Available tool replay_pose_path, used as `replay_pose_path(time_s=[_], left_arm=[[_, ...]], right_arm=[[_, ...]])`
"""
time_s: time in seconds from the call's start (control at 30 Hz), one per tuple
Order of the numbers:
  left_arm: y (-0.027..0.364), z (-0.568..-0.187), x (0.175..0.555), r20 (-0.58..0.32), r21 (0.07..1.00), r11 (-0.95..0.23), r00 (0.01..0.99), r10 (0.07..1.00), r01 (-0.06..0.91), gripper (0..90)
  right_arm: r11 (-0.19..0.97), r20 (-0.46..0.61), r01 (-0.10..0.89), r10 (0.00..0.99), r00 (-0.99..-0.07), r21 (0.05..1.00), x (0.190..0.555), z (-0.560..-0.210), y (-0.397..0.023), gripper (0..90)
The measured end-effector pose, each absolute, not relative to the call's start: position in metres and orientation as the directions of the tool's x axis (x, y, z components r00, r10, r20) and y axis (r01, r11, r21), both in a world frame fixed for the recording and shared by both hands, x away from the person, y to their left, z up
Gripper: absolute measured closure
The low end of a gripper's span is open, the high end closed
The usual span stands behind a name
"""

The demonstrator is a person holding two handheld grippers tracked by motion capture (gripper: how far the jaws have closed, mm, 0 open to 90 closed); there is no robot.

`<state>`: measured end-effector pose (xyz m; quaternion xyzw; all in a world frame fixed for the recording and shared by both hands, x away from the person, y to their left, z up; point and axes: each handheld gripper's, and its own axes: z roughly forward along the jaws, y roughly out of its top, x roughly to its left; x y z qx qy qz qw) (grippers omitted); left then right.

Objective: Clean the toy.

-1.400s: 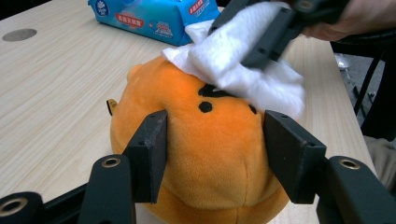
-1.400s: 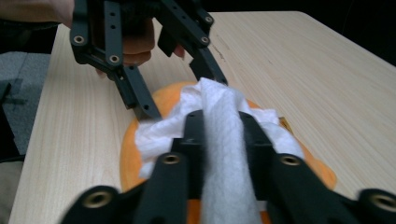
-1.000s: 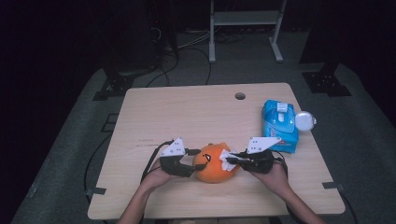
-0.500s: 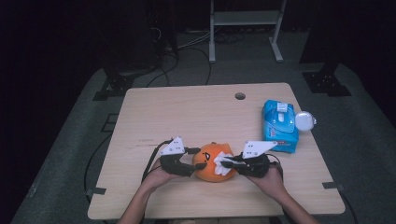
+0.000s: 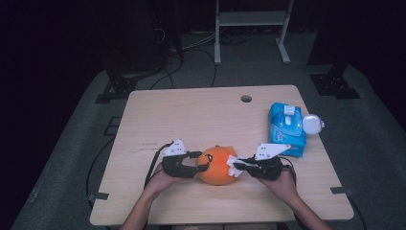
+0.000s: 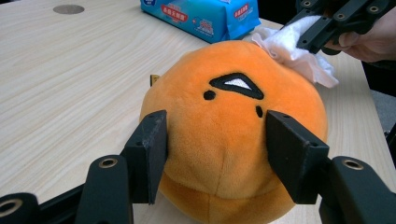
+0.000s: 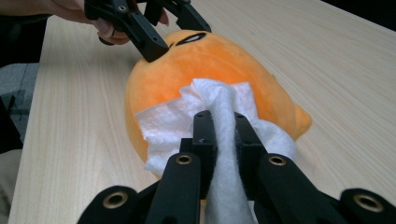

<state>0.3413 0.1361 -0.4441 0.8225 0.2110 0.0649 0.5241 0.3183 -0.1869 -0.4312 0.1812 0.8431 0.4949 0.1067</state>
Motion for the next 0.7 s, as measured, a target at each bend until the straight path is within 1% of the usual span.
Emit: replay_pose_path(time_s=[0.1,0.23,0.37,0.47,0.57,0.7], left_arm=[[0.135,-0.445,0.342,-0.114,0.890,-0.358,0.896,0.428,0.284,40.8],[0.135,-0.446,0.343,-0.127,0.892,-0.342,0.890,0.438,0.296,40.1],[0.137,-0.447,0.342,-0.131,0.891,-0.345,0.894,0.428,0.295,40.3],[0.138,-0.447,0.341,-0.124,0.889,-0.355,0.899,0.421,0.288,40.5],[0.139,-0.447,0.340,-0.126,0.890,-0.354,0.900,0.417,0.288,40.5],[0.139,-0.447,0.340,-0.115,0.891,-0.360,0.905,0.410,0.276,40.3]], right_arm=[[0.433,0.002,0.199,0.414,-0.910,0.879,0.316,-0.430,-0.187,81.9],[0.430,-0.012,0.148,0.347,-0.938,0.891,0.307,-0.425,-0.167,81.6],[0.451,-0.042,0.117,0.326,-0.944,0.885,0.304,-0.425,-0.159,81.6],[0.427,-0.007,0.156,0.356,-0.935,0.891,0.311,-0.427,-0.171,81.7],[0.425,0.004,0.194,0.407,-0.913,0.884,0.318,-0.431,-0.186,81.6],[0.422,0.017,0.228,0.448,-0.894,0.878,0.323,-0.434,-0.199,81.7]])
